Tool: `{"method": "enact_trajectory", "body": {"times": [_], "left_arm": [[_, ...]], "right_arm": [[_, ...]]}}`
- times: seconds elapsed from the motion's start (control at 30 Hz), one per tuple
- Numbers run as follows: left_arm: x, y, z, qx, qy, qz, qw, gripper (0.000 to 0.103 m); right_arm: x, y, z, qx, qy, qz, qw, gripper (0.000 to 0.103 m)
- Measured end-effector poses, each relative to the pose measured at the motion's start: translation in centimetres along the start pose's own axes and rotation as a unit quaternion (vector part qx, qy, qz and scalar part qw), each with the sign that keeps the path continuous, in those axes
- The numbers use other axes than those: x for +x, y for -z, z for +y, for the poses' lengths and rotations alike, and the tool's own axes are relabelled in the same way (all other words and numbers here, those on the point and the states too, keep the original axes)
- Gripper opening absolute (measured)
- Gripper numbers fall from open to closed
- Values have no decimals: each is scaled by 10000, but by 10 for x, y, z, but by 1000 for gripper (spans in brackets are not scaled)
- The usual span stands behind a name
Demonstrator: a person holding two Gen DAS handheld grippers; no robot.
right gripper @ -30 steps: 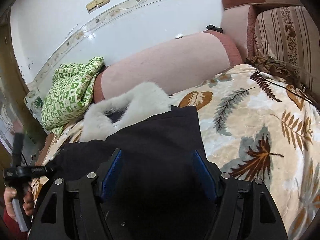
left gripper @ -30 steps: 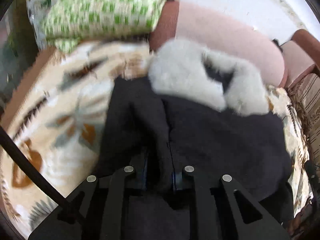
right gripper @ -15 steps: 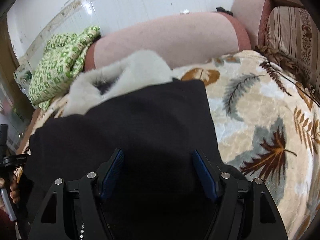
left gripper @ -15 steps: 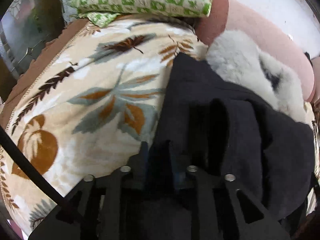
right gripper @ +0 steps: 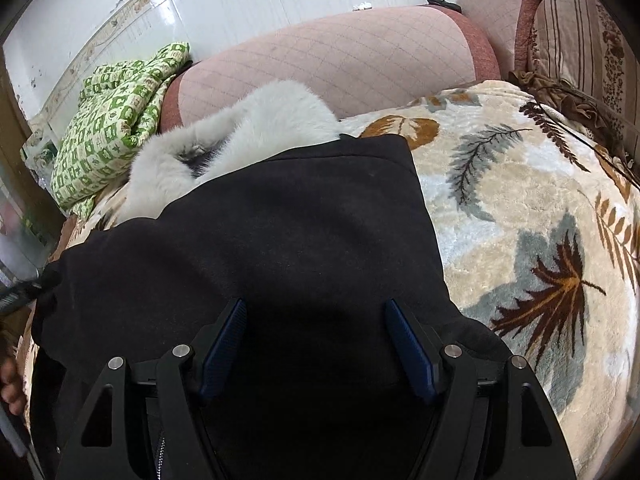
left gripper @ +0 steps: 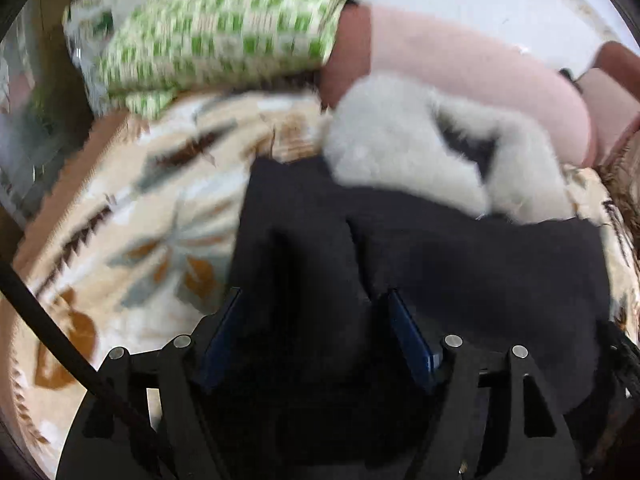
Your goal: Fold large clothes
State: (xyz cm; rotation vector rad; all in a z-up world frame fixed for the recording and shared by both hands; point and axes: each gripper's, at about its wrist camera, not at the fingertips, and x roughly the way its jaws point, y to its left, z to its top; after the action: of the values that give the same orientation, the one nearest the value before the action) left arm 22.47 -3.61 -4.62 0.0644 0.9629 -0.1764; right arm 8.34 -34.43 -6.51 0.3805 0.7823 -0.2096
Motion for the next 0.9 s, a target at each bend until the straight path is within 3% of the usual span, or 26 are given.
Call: {"method": "enact_trajectory", "body": {"times": [0.1, 0.17, 0.33, 0.47, 0.7, 0.8, 0.9], "left_arm": [[13, 8, 11, -429, 103, 94, 9990, 87], [15, 10, 13, -437, 57, 29, 9990, 94], [18, 16, 12, -332, 49, -77, 9994, 98], [15, 14, 17, -563, 43, 251, 9981, 99], [-56, 38, 27, -542, 194, -84, 9983, 92], [-92, 60, 43, -430, -62, -308, 9986, 92], [-121, 83, 63, -335, -587, -500, 9965, 92]], "right_arm": [[1, 0, 1, -27, 3, 16, 10000, 78], [1, 0, 2, -55, 35, 36, 10000, 78], [4, 0, 4, -95, 90, 72, 9999, 80], [4, 0, 4, -108, 99, 77, 9999, 81], [-2, 0, 5, -104, 74, -32, 9999, 81], [-10, 0, 6, -59, -44, -111, 9999, 81], [-20, 1, 7, 0, -189, -229, 9996, 81]]}}
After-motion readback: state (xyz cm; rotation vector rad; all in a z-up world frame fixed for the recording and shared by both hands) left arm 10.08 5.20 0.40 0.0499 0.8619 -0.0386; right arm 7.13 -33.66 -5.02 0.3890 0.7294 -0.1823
